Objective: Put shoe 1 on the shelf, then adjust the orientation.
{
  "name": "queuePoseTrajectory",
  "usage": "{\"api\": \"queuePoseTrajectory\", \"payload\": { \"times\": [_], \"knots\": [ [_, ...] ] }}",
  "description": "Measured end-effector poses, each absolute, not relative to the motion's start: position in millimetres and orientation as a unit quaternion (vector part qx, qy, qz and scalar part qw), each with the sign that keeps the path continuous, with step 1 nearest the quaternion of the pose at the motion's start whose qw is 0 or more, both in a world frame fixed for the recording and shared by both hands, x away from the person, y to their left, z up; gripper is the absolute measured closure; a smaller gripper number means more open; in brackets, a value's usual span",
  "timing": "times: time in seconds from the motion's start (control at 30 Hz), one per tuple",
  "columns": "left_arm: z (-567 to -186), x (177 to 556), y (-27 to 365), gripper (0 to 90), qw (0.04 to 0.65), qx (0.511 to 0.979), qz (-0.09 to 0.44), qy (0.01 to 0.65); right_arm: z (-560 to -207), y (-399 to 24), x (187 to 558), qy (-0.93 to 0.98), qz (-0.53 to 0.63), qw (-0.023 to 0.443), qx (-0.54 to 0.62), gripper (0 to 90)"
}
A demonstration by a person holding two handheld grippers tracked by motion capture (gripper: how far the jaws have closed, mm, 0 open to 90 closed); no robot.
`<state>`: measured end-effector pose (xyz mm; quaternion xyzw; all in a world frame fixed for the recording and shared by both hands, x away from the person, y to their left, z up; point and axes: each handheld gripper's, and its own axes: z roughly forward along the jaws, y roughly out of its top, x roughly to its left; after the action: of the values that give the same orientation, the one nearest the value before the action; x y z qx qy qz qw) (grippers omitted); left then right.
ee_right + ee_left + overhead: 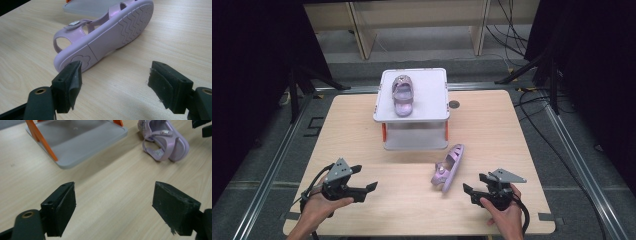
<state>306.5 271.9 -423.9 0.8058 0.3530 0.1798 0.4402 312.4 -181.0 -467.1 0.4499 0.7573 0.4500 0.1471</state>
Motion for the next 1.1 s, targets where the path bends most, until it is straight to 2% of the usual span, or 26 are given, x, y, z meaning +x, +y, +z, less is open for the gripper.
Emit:
{"api": "queuePoseTrajectory", "payload": {
  "times": [0.1,0.23,0.37,0.4,0.43,0.57,0.63,0.77,0.83,0.97,1.1],
  "knots": [
    [-445,297,276,15.9,0.428,0.811,0.159,0.365,-465,-181,311,0.757,0.453,0.153,0.445,26.6],
    [-455,290,282,15.8,0.424,0.812,0.157,0.370,-467,-178,312,0.758,0.455,0.148,0.444,26.6],
    [-460,284,285,15.8,0.422,0.808,0.158,0.379,-465,-176,308,0.753,0.451,0.128,0.462,26.6],
    [-461,282,287,15.8,0.417,0.811,0.162,0.377,-465,-176,308,0.753,0.451,0.128,0.462,26.6],
    [-462,281,289,15.8,0.415,0.812,0.165,0.376,-466,-178,311,0.759,0.452,0.148,0.444,26.6],
    [-472,275,291,15.8,0.412,0.810,0.161,0.386,-464,-176,309,0.759,0.455,0.141,0.443,26.6],
    [-473,279,294,15.9,0.386,0.832,0.173,0.359,-461,-171,306,0.756,0.465,0.137,0.440,26.6],
    [-475,279,294,15.9,0.396,0.821,0.165,0.376,-456,-166,307,0.760,0.472,0.142,0.424,26.8],
    [-477,280,294,15.9,0.403,0.815,0.163,0.384,-453,-161,308,0.757,0.479,0.140,0.422,28.1],
    [-478,285,296,16.1,0.377,0.833,0.176,0.364,-442,-150,308,0.765,0.479,0.133,0.409,29.7],
    [-479,284,296,16.4,0.385,0.827,0.174,0.369,-434,-135,313,0.774,0.486,0.135,0.384,32.7]
  ]
}}
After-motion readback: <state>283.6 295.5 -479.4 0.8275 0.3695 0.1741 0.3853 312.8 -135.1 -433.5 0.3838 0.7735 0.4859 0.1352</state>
